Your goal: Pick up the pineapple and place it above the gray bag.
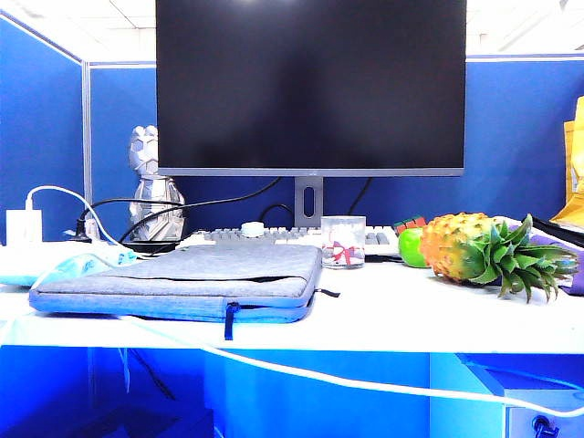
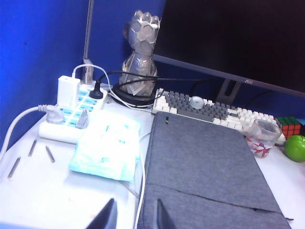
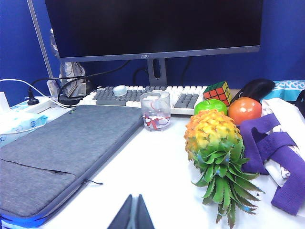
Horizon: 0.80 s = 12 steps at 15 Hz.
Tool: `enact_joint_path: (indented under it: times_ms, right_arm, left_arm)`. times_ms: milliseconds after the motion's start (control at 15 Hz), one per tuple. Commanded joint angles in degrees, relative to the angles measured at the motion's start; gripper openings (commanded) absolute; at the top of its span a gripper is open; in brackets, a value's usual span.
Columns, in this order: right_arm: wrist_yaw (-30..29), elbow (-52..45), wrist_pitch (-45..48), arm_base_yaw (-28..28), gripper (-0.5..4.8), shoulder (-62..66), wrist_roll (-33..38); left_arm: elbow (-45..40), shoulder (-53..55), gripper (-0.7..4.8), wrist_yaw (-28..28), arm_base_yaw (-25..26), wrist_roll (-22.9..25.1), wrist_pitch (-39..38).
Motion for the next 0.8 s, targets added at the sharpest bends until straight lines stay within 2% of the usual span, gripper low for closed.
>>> enact_joint_path:
  times_ms: [67, 401, 468, 534, 601, 668, 802]
  right_arm:
    - [0.0, 0.2, 0.9, 0.0, -0.04, 0.0, 0.1]
    - [0.1, 0.2, 1.0, 0.0, -0.03, -0.1, 0.1]
    - [0.1, 0.2, 2.6, 0.0, 0.13, 0.0, 0.4]
    - [-0.1, 0.4, 4.9, 0.0, 0.76, 0.0, 1.4]
    - [-0.2, 3.2, 6.8, 0.0, 4.79, 0.3, 3.3]
    - [2.0, 6.4, 4.6, 0.0, 4.79, 2.0, 4.8]
    - [1.5, 14.7, 2.2, -0.3, 4.79, 9.4, 1.4]
  left_arm:
    - [0.1, 0.0, 1.16, -0.2, 0.0, -0.1, -0.2]
    - [0.1, 0.0, 1.17, 0.0, 0.0, -0.1, 0.0]
    - [0.1, 0.0, 1.17, 1.1, 0.0, -0.1, 1.2]
    - [0.1, 0.1, 1.29, 2.7, 0.0, -0.1, 3.3]
    - [0.3, 1.1, 2.86, 5.2, 0.0, 0.2, 8.1]
    - [1.2, 3.1, 3.33, 5.7, 0.0, 0.3, 8.2]
    - [4.4, 10.4, 3.53, 7.4, 0.0, 1.4, 7.2]
